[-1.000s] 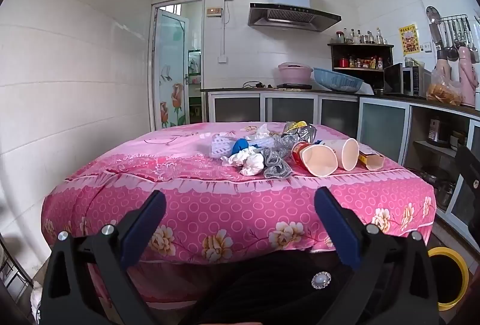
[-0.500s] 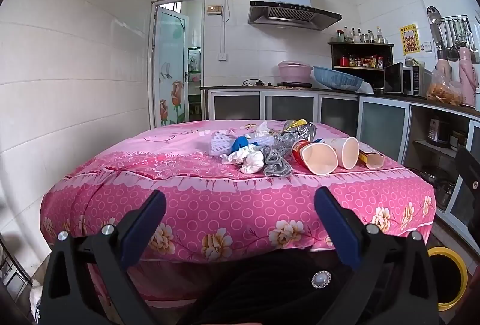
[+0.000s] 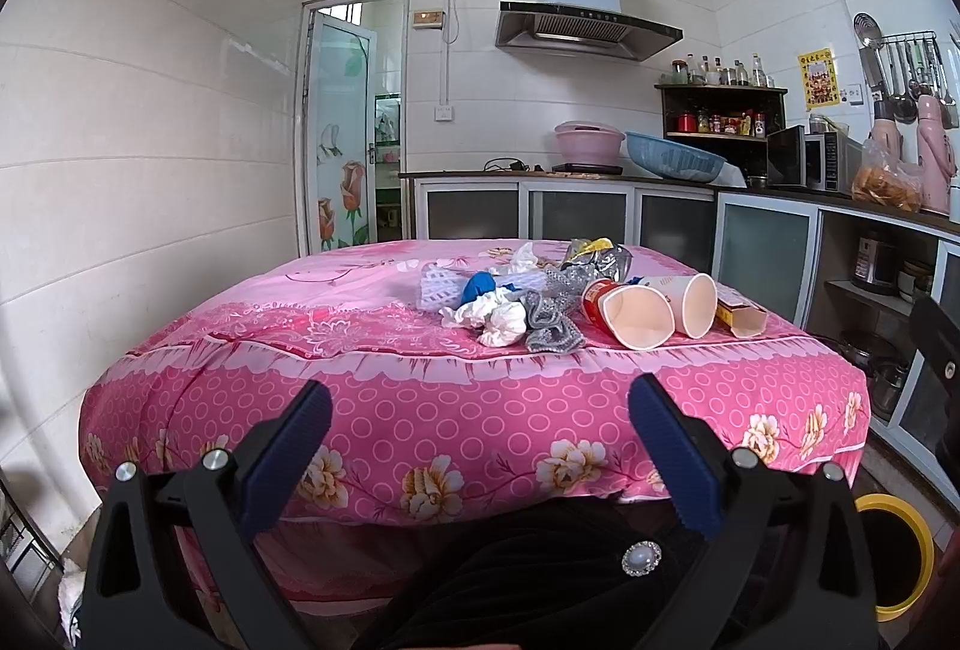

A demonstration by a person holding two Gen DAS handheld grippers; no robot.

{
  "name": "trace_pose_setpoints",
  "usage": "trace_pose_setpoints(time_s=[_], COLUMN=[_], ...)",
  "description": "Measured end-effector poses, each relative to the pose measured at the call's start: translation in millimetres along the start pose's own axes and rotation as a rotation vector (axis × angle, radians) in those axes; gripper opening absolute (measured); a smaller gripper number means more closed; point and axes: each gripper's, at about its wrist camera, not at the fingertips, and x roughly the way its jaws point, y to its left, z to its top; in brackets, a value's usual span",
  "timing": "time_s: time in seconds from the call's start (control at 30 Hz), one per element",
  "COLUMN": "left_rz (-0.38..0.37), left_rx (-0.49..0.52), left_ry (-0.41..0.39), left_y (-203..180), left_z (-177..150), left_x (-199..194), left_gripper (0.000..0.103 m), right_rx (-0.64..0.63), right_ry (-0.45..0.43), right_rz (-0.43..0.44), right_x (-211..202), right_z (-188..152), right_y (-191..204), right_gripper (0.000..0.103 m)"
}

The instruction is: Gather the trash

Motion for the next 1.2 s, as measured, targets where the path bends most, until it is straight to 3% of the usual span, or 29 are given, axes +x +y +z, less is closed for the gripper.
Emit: trace_pose_setpoints(time_s=[1.2], left_rz=[-0.003], left_rx=[0.000], left_ry=[0.004], left_y=[0.0], left_z=[1.7], left_x=[-1.1], left_gripper=[0.095], right_rx=[0.003], right_ry=[0.005], right_rz=[-0.001], right_x=[3.7], right_z=[-3.7], right_y=[0.9], right_gripper=[0.095])
